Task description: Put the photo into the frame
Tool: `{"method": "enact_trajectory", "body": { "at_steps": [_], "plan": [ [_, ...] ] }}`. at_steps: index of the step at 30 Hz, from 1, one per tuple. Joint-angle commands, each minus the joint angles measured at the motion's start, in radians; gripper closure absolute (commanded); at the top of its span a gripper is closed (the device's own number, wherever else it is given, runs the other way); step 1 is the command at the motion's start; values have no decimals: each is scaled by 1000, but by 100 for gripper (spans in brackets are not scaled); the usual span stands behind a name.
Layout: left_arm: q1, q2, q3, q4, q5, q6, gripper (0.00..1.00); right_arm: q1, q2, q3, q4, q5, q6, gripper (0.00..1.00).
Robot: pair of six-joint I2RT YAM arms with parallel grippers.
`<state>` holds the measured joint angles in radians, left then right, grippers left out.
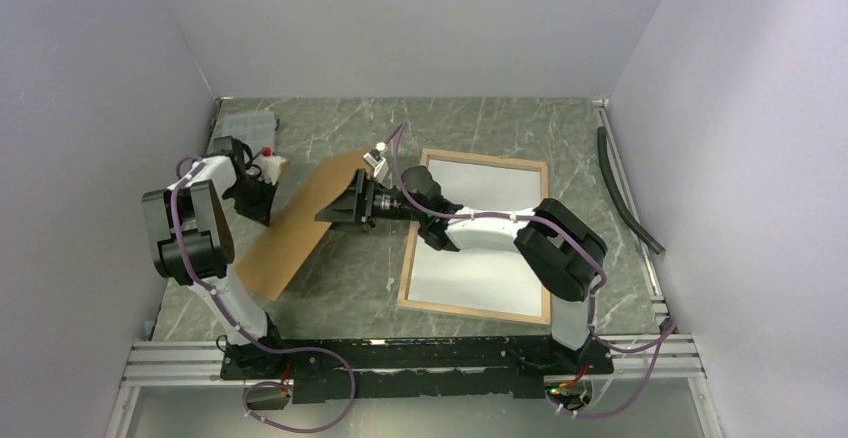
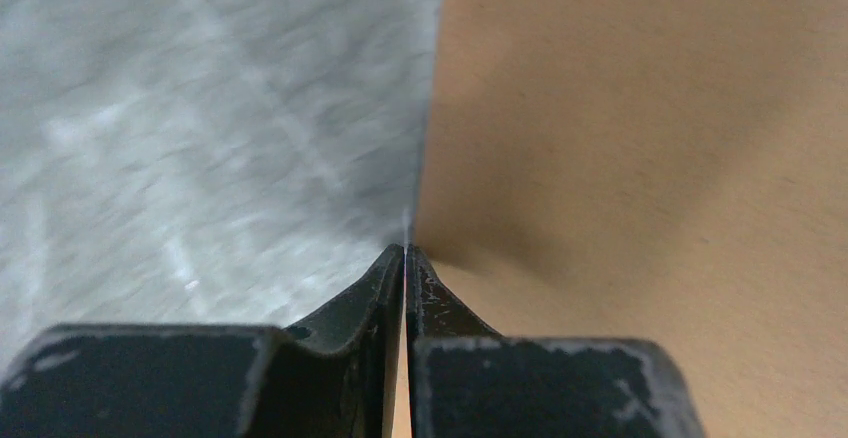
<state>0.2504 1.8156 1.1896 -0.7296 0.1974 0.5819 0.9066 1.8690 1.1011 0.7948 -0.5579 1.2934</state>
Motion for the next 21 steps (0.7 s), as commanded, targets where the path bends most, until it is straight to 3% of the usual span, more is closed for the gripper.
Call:
{"method": "enact_trajectory", "body": {
  "at_steps": [1, 6, 10, 16, 21],
  "plan": [
    [-49, 61, -67, -105, 234, -33, 89, 9, 14, 62, 59, -6, -27, 26],
    [-49, 27, -72, -127, 258, -32, 90, 9, -35, 74, -140, 80, -98, 26],
    [-49, -4, -67, -137, 265, -34, 89, 9, -113, 44, -297, 179, -134, 35],
    [-49, -30, -20, -160, 282, -54, 86, 8, -219, 11, -534, 304, -182, 55],
    [-49, -29, 1, -186, 329, -65, 82, 9, -217, 35, -683, 357, -216, 84]
  ]
}}
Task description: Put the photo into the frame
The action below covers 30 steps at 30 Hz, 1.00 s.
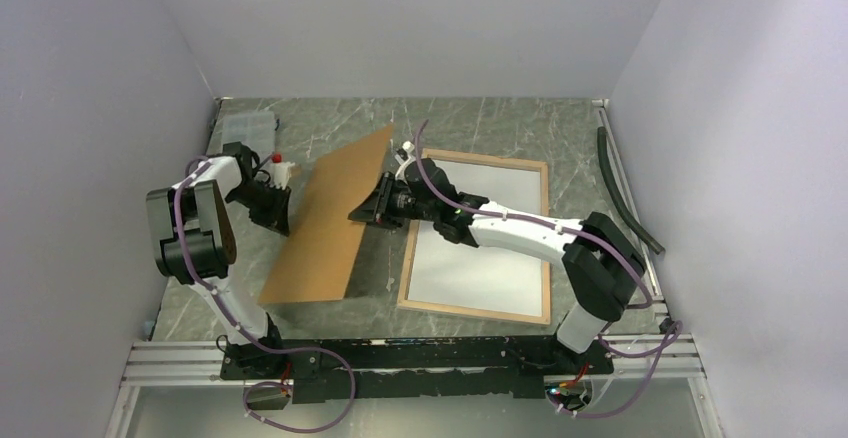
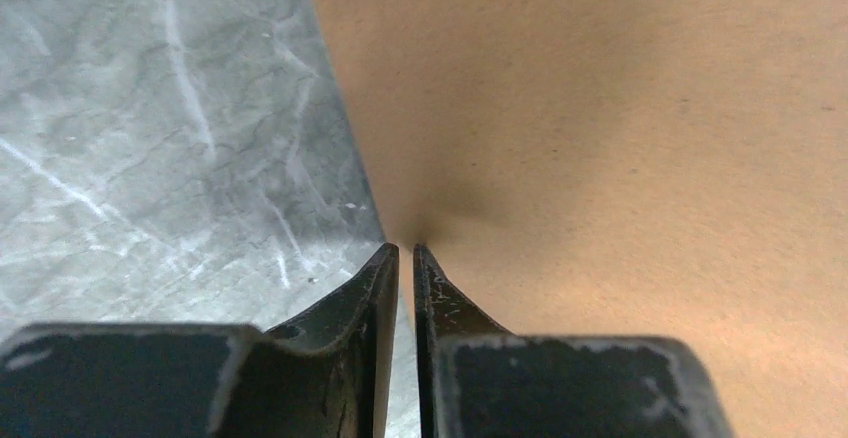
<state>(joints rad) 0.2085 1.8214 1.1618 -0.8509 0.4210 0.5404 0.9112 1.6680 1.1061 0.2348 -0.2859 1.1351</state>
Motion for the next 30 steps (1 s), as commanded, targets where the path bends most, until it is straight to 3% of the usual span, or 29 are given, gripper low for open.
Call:
{"method": "enact_trajectory", "body": {
  "at_steps": [1, 3, 7, 10, 16, 24, 30],
  "plan": [
    [-8, -44, 28, -66, 112, -25, 81, 4, -13, 42, -162, 99, -64, 91],
    [-8, -69, 41, -79, 126, -22, 75, 1, -19, 50, -209, 123, -76, 100],
    [-8, -171, 114, -132, 187, 2, 56, -27, -56, 51, -230, 135, -67, 100],
    [-8, -300, 153, -165, 280, 57, 33, -64, -84, 85, -270, 134, -37, 100],
    [-11, -589, 171, -197, 406, 226, 7, -155, -86, 321, -471, 158, 9, 100],
    [-29, -869, 119, -390, 479, 594, 6, -250, -54, 467, -559, 124, 208, 100],
    [-29, -1113, -59, -216, 533, 735, 6, -244, -49, 456, -494, 67, 316, 100]
  ]
}}
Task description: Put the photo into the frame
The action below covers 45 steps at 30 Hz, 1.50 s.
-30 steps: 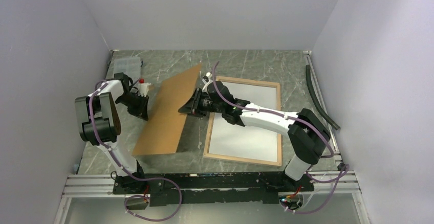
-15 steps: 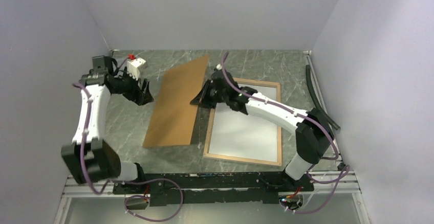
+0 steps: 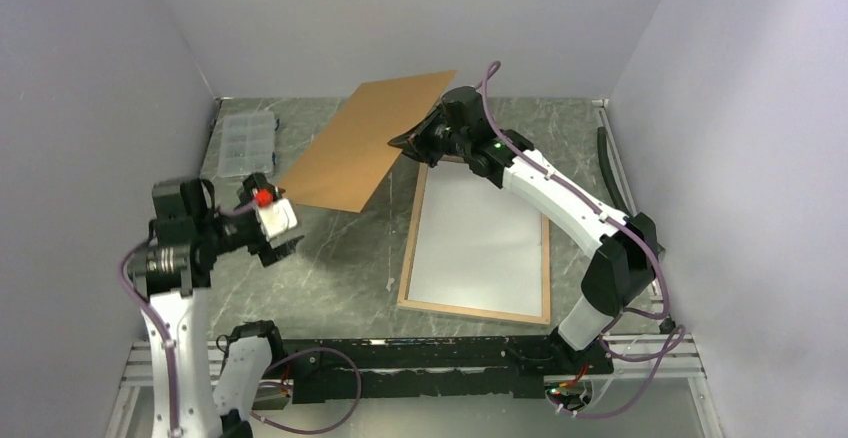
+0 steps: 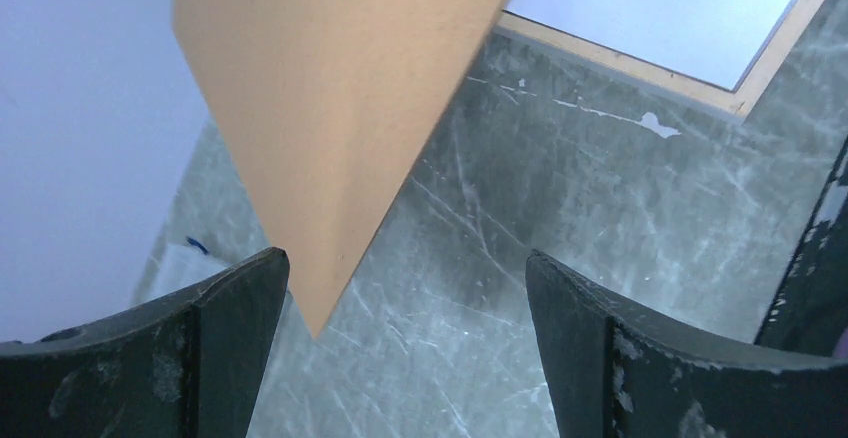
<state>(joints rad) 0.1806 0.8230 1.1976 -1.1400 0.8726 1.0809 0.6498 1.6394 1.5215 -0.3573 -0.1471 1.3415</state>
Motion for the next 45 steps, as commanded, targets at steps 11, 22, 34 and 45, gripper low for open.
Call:
{"method": "enact_trajectory", "body": {
  "at_steps": [11, 22, 34, 45],
  "plan": [
    [-1, -243, -303, 449, 58, 272, 19, 92, 3, 83, 143, -114, 167, 100],
    [-1, -250, -336, 450, 53, 349, 79, 169, 11, 32, 250, -130, 195, 100],
    [0, -244, -306, 500, 69, 313, 97, 92, -107, -130, 180, -352, -251, 16],
    [-1, -206, -179, 202, 196, 530, 97, 70, -341, -69, -217, -296, -1385, 0]
  ]
}}
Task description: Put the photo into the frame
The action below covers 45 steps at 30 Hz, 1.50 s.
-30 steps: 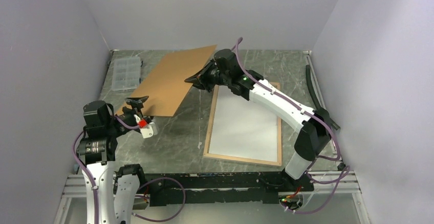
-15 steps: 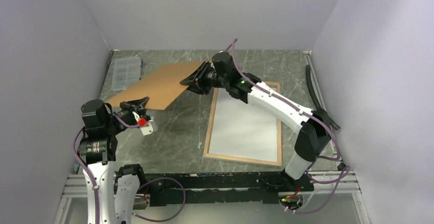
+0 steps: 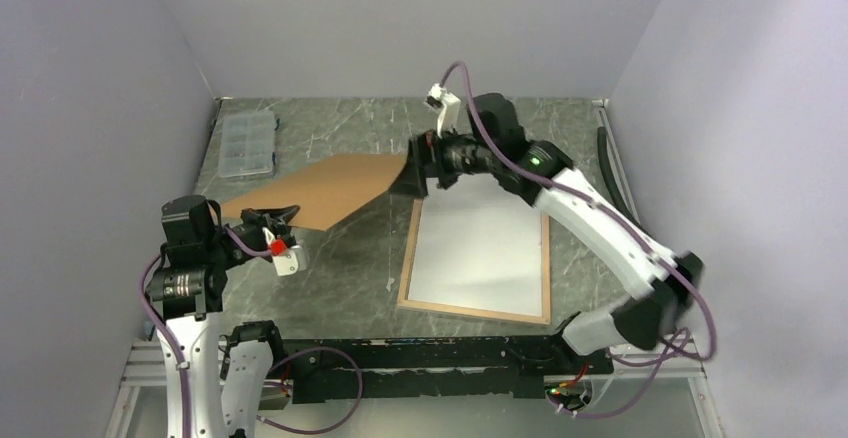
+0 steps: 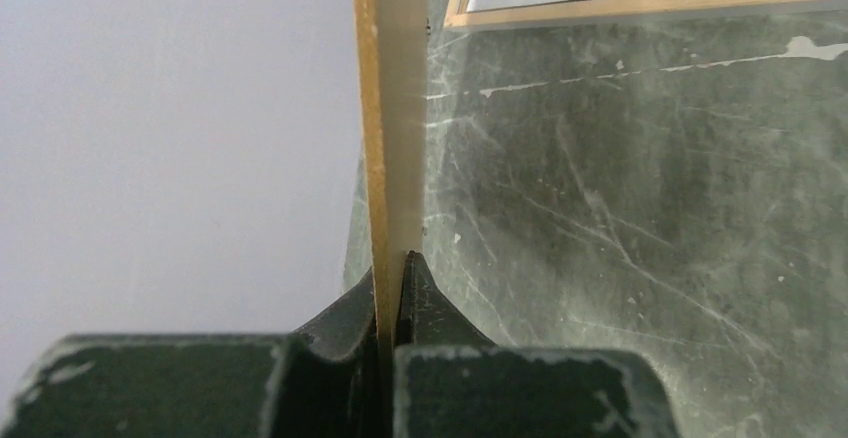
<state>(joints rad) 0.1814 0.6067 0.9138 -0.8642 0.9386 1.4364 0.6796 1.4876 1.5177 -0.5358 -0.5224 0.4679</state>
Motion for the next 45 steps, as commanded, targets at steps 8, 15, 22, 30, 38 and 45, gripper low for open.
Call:
{"method": "enact_trajectory", "body": {
  "at_steps": [8, 15, 22, 30, 38, 45],
  "plan": [
    [-2, 62, 184, -206, 219, 246, 97, 212, -262, -181, 40, 195, -932, 0],
    [-2, 106, 239, -296, 242, 290, 97, 285, -199, -178, 112, 296, -1018, 11],
    [-2, 109, 247, -285, 258, 285, 97, 319, -146, -146, 164, 296, -1037, 44],
    [-2, 126, 284, -227, 267, 234, 97, 364, -51, -53, 107, 346, -1032, 100],
    [-2, 66, 201, 229, 152, -198, 6, 365, -156, -142, 337, 436, -970, 100],
    [-2, 132, 263, 504, -68, -686, 6, 336, -79, -28, 327, 587, -834, 100]
  ]
}}
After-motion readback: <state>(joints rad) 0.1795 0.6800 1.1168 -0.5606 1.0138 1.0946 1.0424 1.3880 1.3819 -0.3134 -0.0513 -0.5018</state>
